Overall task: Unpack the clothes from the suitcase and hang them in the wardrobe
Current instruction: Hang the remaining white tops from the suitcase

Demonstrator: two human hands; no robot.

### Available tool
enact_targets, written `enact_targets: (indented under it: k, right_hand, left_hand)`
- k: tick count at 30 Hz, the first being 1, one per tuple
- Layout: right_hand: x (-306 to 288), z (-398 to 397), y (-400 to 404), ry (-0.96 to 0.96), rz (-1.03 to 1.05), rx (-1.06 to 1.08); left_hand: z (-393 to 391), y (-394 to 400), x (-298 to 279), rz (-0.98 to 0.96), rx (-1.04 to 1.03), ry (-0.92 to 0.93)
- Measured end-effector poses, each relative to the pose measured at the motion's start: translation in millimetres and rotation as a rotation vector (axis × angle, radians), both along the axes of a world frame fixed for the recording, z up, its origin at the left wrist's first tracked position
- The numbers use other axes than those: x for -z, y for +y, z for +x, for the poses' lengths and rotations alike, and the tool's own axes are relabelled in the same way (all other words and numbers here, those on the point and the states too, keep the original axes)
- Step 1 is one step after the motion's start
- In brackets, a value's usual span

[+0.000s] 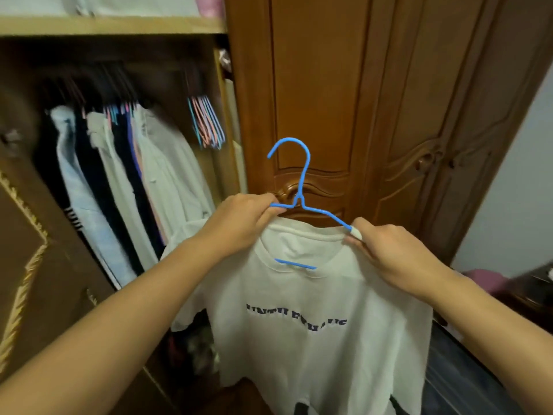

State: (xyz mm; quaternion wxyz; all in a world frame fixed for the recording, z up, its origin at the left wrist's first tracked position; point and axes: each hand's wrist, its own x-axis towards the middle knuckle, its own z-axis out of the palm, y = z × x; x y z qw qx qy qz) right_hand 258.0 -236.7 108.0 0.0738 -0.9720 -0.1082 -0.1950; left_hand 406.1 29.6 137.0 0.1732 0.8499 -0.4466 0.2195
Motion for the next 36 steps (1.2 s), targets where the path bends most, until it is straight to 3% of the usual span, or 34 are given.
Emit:
enact_targets:
  k: [5, 8, 10, 14, 17, 19, 24, 27, 32, 34, 36]
  right_hand:
    - [-15, 13, -9, -0.013, 0.134, 0.046]
    - [-23, 23, 1, -0.064, 0.136, 0.013]
    - [-28, 24, 5, -0.034, 0.272, -0.023]
    - [-23, 8, 7, 0.316, 0.624, -0.195]
    - [-24, 4, 19, 0.571, 0.687, -0.345]
    - [-27, 9, 34, 0.637, 0.718, -0.376]
    - [-20, 26, 67, 0.466, 0.952, -0.232]
    - [-21, 37, 74, 0.475, 0.996, -0.298]
    - [-26, 75, 93, 0.586, 1.484, -0.453]
    - [-31, 92, 106, 0.576, 1.445, -0.385]
    - [-44, 116, 124, 0.407, 1.334, -0.304]
  left_hand:
    - [23, 51, 2, 0.035, -0.112, -0.168]
    - [33, 49, 3, 0.053, -0.115, -0.185]
    - [37, 46, 9, 0.038, -0.102, -0.175]
    - [60, 57, 30, -0.076, -0.177, -0.138]
    - [76, 51, 41, -0.11, -0.154, -0.071]
    - [84, 40, 44, -0.124, -0.114, -0.06]
    - [109, 21, 43, -0.064, -0.115, -0.019]
    - [124, 25, 40, -0.012, -0.104, -0.011]
    - [170, 58, 29, -0.113, -0.211, 0.064]
    - [189, 55, 25, -0.126, -0.232, 0.075]
    - [213, 50, 7, -0.183, -0.215, 0.13]
